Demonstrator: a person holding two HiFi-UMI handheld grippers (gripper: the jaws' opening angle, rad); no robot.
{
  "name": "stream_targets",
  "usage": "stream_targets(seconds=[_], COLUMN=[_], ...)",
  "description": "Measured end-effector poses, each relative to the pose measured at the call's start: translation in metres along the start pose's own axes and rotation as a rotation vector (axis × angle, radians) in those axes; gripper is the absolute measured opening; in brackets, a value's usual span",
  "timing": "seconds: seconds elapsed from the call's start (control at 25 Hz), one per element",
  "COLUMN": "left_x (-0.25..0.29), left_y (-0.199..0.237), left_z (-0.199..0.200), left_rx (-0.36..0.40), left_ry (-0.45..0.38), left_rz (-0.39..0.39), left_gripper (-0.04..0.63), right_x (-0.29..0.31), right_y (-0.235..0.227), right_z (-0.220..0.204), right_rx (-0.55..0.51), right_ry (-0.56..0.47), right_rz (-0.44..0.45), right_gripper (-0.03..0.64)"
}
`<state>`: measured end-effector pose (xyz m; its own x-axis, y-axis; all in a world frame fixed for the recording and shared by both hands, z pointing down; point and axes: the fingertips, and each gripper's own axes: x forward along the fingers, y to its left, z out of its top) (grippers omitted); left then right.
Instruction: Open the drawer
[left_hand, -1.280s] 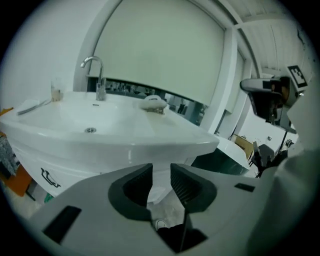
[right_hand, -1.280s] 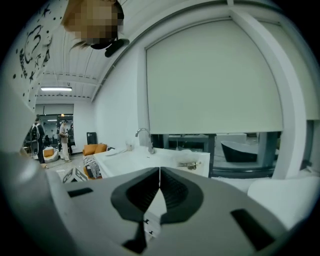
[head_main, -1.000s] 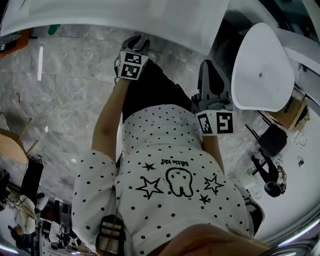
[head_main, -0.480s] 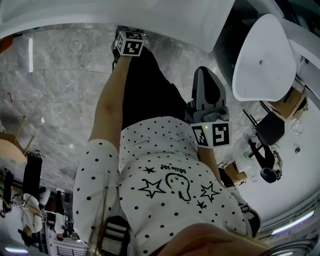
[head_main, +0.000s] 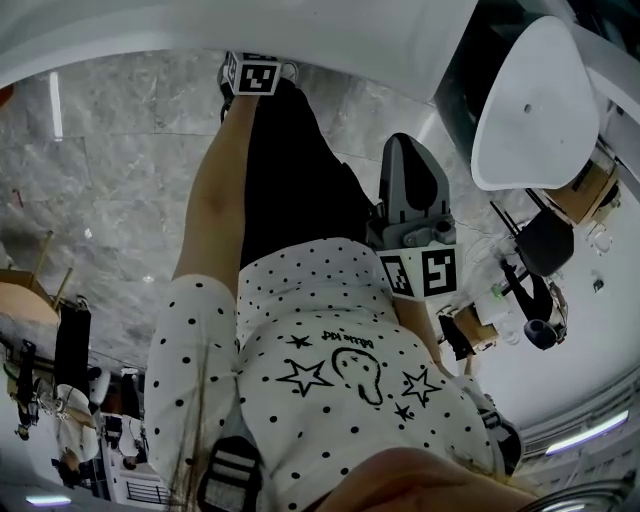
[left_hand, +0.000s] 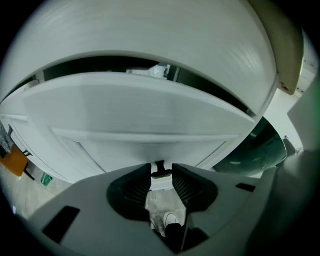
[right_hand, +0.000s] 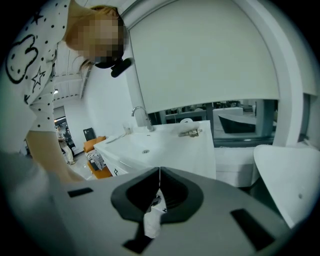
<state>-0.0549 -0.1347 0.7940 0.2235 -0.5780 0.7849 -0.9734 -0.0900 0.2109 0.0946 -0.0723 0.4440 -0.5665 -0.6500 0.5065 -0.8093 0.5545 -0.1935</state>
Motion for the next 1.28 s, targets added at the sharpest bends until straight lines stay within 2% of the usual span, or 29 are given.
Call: stream_targets(seconds=[0.16,0.6,1.28], left_x=[0.005,-0.009,-0.02], left_y=[-0.004,-0.001,-0.013], left_z=[0.001,-0.009,-0.027], left_rx=[0.002,0.002,0.006], left_ry=[-0.002,-0.043,-0.005], left_rz=[-0.007,0.002,-0.046], left_gripper=[0.131,0.126,0.123], right_x=[0.003,-0.001,0.0], right_y=[-0.003,0.024,0.037], right_z=[-0.003,-0.018,-0.018], right_rx=[0.003,0.014,0.019], right_ry=[0.01,0.062,0.068], right_rz=[-0.007,0.007,0.02], right_gripper=[0.015,0.015,0.015])
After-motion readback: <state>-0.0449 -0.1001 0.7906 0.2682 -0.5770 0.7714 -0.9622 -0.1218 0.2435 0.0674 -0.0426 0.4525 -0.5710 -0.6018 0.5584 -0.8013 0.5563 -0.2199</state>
